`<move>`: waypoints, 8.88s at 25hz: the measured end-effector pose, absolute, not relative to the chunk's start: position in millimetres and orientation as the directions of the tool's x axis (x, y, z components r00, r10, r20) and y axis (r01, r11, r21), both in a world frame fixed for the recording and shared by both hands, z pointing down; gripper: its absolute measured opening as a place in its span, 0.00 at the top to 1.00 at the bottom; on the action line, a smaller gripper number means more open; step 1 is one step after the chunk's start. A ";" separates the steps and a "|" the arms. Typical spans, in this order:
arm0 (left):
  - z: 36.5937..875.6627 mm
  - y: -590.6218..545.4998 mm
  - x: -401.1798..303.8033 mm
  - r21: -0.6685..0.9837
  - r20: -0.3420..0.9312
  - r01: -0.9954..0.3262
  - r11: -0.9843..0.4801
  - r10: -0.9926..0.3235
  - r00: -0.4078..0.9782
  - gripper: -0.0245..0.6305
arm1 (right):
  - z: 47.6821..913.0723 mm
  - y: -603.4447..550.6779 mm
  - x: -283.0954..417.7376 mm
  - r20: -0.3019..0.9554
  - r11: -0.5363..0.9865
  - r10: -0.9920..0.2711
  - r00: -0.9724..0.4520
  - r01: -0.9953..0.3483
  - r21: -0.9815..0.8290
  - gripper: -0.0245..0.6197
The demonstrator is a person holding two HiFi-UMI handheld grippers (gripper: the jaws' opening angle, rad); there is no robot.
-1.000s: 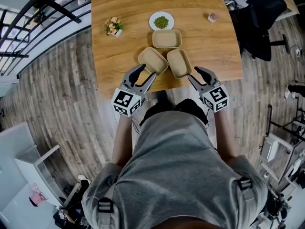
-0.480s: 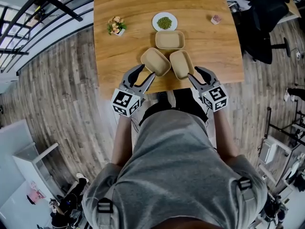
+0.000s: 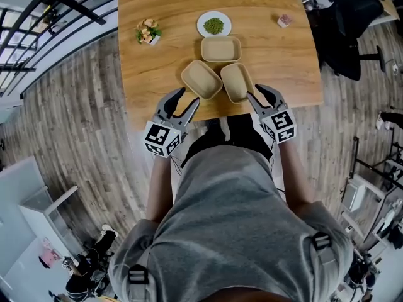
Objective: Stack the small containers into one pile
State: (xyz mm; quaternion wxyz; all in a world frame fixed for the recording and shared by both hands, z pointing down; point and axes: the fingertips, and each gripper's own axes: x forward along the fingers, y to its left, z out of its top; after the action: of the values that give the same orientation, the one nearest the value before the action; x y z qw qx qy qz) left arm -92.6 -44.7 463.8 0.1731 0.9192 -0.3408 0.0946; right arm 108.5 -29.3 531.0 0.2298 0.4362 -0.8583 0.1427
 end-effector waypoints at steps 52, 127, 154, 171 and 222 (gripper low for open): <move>532.4 -74.4 -78.7 0.304 0.438 -0.739 -0.601 -0.601 0.669 0.63 | 711.6 -81.1 151.5 0.785 0.438 -0.520 -0.337 -0.894 -0.094 0.92; 497.0 -23.3 -169.5 0.266 0.395 -0.880 -0.394 -0.788 0.472 0.63 | 650.4 -117.6 29.5 0.710 0.594 -0.456 -0.536 -0.778 -0.206 0.94; 504.4 -13.6 -205.3 0.262 0.435 -0.899 -0.351 -0.788 0.435 0.63 | 677.1 -130.2 -18.9 0.737 0.521 -0.410 -0.538 -0.801 -0.295 0.93; 513.5 -16.7 -205.9 0.270 0.448 -0.896 -0.353 -0.778 0.441 0.63 | 692.5 -129.1 -21.2 0.753 0.561 -0.390 -0.529 -0.785 -0.261 0.86; 521.8 -112.1 -114.3 0.310 0.452 -0.864 -0.397 -0.737 0.502 0.63 | 675.1 -228.0 89.4 0.752 0.707 -0.424 -0.505 -0.703 -0.073 0.78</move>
State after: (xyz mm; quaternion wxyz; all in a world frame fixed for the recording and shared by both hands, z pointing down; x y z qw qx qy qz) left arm -114.3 -112.1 521.8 0.2590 0.8269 -0.4841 0.1219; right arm 89.4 -228.0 675.1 0.3698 0.3327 -0.8467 0.1886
